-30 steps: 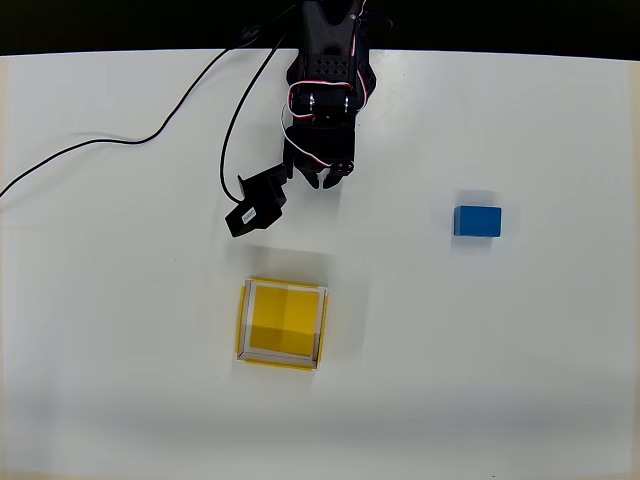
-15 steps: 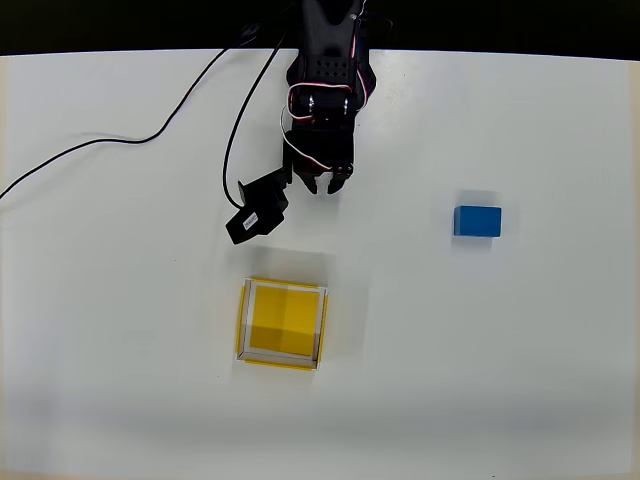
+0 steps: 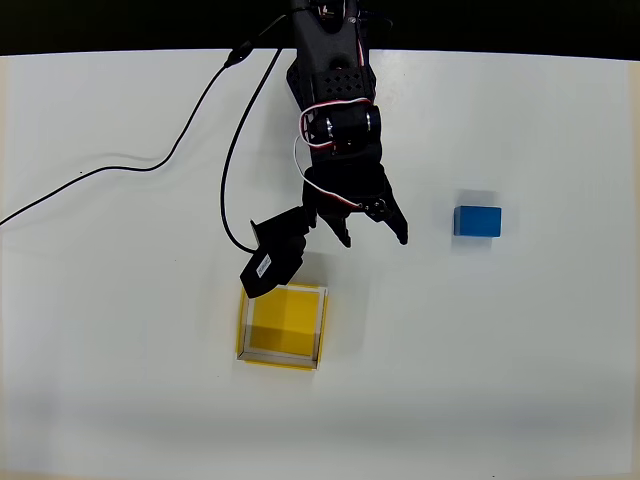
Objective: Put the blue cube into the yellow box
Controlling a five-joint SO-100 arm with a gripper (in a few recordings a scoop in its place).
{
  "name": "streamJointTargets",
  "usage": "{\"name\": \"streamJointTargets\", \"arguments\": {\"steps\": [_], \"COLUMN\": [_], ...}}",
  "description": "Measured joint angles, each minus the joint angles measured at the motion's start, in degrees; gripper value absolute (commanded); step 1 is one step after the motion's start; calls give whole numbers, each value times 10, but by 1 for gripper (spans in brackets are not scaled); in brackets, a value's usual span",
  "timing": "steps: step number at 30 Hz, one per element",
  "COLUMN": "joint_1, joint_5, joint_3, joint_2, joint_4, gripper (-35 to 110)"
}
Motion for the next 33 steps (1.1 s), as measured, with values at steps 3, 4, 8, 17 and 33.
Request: {"name": "streamJointTargets", "arguments": {"steps": [3, 4, 8, 17, 33], "joint_1": [-26, -37, -77, -156, -260], "joint_5": [42, 56, 100, 135, -145], "joint_3": [-76, -102, -192, -326, -417], "joint_2": [-75, -101, -200, -369, -547], "joint_4": [18, 27, 76, 143, 86], "gripper": [38, 38, 39, 56, 62]}}
